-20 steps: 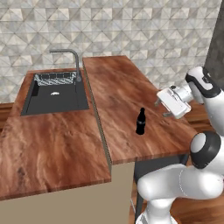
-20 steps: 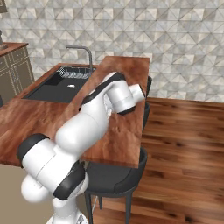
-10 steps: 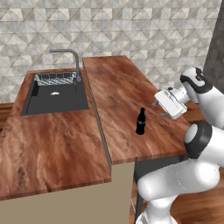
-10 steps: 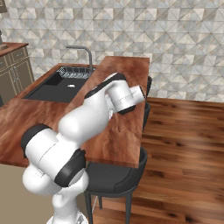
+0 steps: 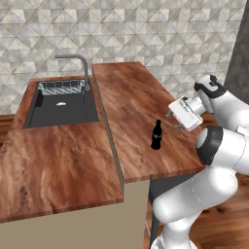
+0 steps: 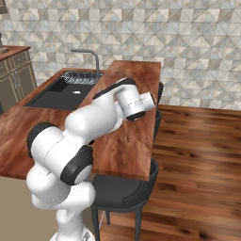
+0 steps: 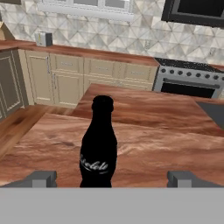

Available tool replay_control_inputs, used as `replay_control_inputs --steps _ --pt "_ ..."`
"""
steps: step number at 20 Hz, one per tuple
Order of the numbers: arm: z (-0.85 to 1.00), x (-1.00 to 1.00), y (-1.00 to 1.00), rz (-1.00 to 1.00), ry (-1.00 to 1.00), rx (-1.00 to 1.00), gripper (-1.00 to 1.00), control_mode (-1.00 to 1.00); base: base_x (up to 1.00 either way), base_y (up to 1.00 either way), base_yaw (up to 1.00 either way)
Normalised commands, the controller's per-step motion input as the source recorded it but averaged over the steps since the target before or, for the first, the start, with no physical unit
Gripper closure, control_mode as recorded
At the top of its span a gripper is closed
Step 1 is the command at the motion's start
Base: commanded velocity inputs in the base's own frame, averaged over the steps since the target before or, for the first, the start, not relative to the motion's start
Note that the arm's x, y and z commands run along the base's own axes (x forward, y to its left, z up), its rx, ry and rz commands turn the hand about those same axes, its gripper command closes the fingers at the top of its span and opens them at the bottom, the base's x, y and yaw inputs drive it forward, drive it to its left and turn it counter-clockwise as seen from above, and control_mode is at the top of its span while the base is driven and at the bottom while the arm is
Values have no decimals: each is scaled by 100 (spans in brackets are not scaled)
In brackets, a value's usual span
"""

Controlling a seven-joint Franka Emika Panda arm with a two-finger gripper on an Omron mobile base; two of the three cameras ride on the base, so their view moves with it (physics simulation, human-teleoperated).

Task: Pick the water bottle, bottled drink from the counter and place them in the open cabinet.

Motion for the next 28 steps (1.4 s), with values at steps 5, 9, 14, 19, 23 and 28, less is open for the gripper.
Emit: replay_control_inputs --steps 5,9,14,19,23,28 --pt "-5 -3 -5 7 0 0 -100 -100 0 0 0" --pt "-1 -24 -1 7 0 2 -100 -100 0 0 0" --pt "-1 -18 3 2 0 1 -100 -100 0 0 0" --pt "-1 -7 12 0 0 0 -100 -100 0 0 0" --pt "-2 0 14 0 0 0 -100 -100 0 0 0" --pt "-5 0 10 0 2 0 -100 -100 0 0 0"
